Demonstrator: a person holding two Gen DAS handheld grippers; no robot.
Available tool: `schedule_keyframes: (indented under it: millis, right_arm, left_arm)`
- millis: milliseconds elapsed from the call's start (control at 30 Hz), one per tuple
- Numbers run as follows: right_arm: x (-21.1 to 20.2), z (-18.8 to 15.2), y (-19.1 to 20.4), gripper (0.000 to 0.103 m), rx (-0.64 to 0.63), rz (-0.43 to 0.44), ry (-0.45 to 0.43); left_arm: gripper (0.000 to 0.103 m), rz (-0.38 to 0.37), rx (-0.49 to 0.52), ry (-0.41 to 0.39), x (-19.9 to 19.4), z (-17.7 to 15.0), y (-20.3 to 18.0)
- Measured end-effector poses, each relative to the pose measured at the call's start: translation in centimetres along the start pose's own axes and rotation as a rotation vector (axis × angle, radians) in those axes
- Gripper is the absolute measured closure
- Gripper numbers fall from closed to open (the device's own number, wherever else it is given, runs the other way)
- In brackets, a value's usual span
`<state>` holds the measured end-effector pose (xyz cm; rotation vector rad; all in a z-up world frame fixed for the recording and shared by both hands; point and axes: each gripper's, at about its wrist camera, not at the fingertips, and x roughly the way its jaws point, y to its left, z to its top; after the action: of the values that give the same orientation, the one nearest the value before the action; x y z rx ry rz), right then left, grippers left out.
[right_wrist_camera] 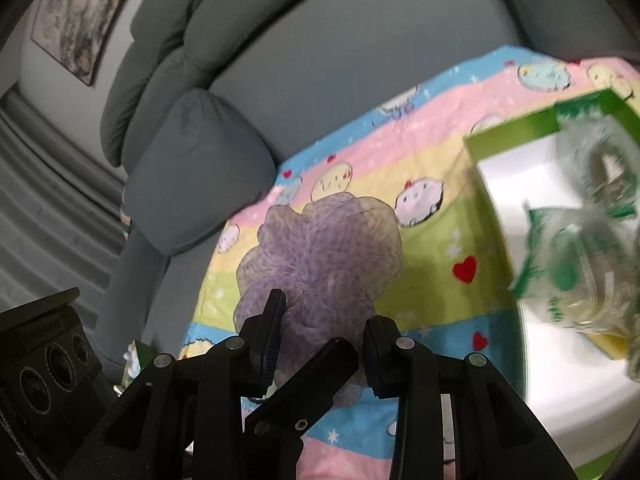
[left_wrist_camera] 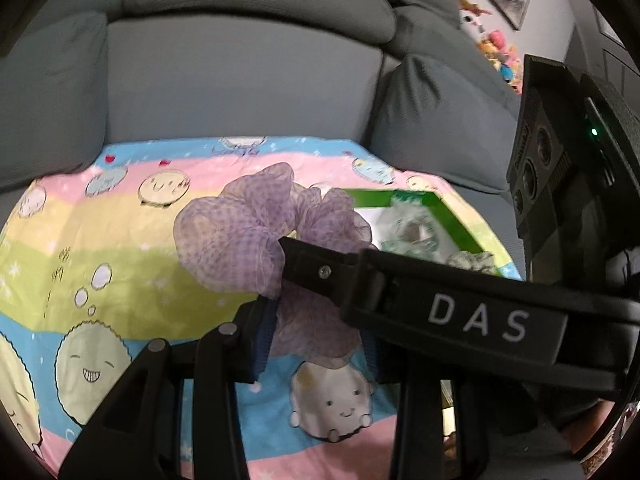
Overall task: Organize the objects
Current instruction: 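Carry the lilac bath puff over the white box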
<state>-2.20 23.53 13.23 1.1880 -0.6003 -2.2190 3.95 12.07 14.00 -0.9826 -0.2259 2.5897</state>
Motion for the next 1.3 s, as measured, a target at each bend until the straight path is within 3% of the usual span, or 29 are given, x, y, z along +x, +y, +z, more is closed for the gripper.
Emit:
schedule_keyframes:
  millis: [233, 567, 933, 1133, 1300]
  right_arm:
    - [-4.0, 0.2, -0.4, 0.065, -0.016, -0.015, -0.081]
    - [-7.8, 0.2, -2.7, 0.065, 0.006, -0.049, -0.138]
    - [-10.5, -0.3, -6.2, 0.065, 0.050, -0.084, -0.147]
    - [-10.4, -0.4, -7.8, 0.065, 0.072, -0.135, -0.116]
    - [-9.6, -0.4, -9.4, 0.065, 0.098, -0.151, -0.073]
  left_arm:
    - [0.068, -0.034, 0.043, -0.053, -0.9, 0.5, -3.0]
    - [0.068, -0.084, 0.090, -0.055, -0.3, 0.4, -7.1]
    - [0.068, -0.118, 0.117, -0.012, 1.5, -0.1, -10.7]
    - [0.068, -0.157, 0.079, 0.036, 3.2, -0.9, -11.0]
    - [0.068, -0.146, 0.061, 0.078, 4.4, -1.5, -11.5]
